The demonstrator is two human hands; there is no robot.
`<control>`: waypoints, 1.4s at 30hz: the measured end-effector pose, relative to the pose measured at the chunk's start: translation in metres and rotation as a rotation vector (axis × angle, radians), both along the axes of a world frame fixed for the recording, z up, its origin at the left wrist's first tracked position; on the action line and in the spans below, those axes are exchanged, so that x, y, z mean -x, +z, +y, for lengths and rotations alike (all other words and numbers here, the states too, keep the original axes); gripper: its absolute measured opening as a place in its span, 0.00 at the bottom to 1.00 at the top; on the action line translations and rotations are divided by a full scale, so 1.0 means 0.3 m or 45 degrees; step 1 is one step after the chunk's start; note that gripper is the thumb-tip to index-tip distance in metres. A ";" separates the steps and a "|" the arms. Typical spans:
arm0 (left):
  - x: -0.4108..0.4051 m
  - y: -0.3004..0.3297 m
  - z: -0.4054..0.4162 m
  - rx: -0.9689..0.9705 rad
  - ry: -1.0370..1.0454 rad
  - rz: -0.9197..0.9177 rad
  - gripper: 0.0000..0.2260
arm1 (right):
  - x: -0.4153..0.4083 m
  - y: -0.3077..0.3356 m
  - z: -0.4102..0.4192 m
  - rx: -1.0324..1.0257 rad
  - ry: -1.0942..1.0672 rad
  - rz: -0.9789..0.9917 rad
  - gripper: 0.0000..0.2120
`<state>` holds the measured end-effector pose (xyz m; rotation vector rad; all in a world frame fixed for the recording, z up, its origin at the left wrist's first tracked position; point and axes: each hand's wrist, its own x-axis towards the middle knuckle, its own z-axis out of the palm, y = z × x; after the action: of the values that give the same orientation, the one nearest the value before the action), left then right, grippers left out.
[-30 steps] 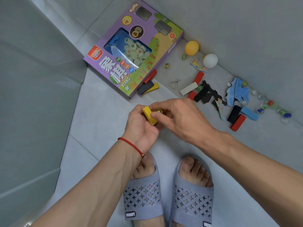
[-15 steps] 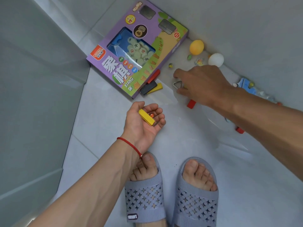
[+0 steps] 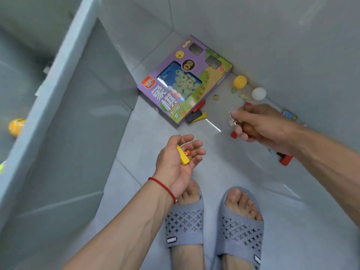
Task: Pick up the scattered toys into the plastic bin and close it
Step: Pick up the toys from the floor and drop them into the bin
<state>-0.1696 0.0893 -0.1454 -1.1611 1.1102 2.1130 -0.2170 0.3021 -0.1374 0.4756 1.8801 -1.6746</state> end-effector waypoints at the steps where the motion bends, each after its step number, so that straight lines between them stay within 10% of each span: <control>1: -0.024 0.043 -0.019 -0.020 0.015 0.009 0.10 | -0.072 0.038 0.011 0.244 -0.181 -0.100 0.11; 5: -0.128 0.250 -0.119 -0.123 0.108 0.083 0.09 | -0.269 0.207 -0.019 0.662 -0.392 -0.331 0.08; 15: -0.357 0.791 -0.641 0.135 0.591 0.514 0.06 | -0.177 0.881 -0.605 -0.046 0.871 0.118 0.08; 20: -0.430 0.906 -0.888 0.280 0.756 0.470 0.21 | -0.202 1.018 -1.016 0.181 0.729 0.034 0.07; 28: -0.448 0.947 -0.829 0.687 0.814 0.774 0.09 | -0.216 0.986 -0.946 -0.203 0.874 0.175 0.18; 42: -0.167 0.398 -0.219 0.950 -0.632 0.673 0.10 | -0.148 0.409 -0.046 -1.258 1.047 0.179 0.08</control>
<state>-0.1194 0.0237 -0.0260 -0.4718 2.2818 1.6644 -0.1725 0.2882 -0.0148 -0.0967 2.4373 -0.2041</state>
